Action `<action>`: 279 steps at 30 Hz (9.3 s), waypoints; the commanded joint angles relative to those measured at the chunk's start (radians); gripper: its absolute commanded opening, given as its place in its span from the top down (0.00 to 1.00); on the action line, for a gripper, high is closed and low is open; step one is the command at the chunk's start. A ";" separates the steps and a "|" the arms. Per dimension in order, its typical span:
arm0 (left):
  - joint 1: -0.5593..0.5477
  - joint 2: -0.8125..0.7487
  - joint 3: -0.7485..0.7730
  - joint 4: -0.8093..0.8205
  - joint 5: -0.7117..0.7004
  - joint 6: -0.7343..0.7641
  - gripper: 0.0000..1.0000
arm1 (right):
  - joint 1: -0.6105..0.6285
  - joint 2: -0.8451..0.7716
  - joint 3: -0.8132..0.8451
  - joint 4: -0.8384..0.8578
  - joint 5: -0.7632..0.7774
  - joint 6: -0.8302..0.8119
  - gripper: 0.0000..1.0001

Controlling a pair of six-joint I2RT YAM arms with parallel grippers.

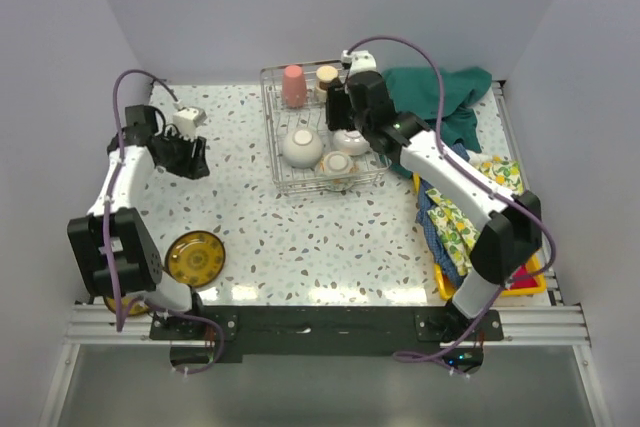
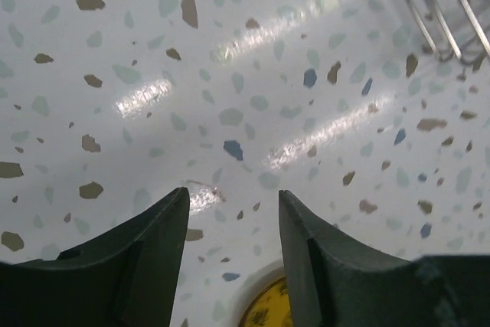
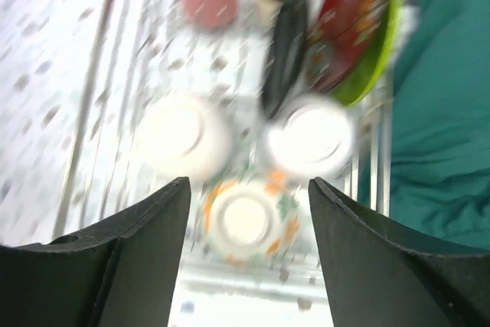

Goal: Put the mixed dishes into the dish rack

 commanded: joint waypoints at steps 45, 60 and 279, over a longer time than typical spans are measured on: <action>0.041 0.078 0.069 -0.610 0.243 0.864 1.00 | -0.026 -0.331 -0.499 0.157 -0.900 -0.061 0.22; -0.117 0.028 0.236 -0.576 0.555 0.578 1.00 | 0.078 -0.096 -0.236 0.220 -0.904 0.076 0.25; 0.100 0.075 0.120 -0.497 0.345 0.640 1.00 | 0.046 0.022 -0.187 0.157 -1.098 -0.161 0.12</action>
